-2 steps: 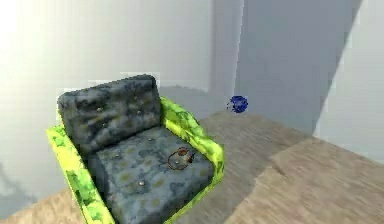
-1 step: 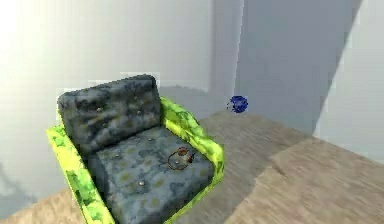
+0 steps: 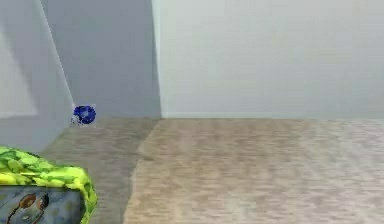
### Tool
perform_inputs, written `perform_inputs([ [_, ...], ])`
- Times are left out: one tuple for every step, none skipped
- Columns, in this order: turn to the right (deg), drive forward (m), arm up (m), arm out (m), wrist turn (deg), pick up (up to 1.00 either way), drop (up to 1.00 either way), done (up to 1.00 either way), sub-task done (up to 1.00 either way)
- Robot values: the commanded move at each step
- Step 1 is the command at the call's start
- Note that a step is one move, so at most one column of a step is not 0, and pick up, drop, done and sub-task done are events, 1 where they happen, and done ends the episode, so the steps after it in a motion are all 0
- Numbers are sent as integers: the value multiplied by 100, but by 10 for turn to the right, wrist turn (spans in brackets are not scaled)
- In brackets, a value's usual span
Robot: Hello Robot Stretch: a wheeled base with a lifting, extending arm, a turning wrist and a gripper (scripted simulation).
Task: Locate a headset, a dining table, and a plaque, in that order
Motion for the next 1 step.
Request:
perform_inputs([
  [450,0,0,0,0,0,0,0,0],
])
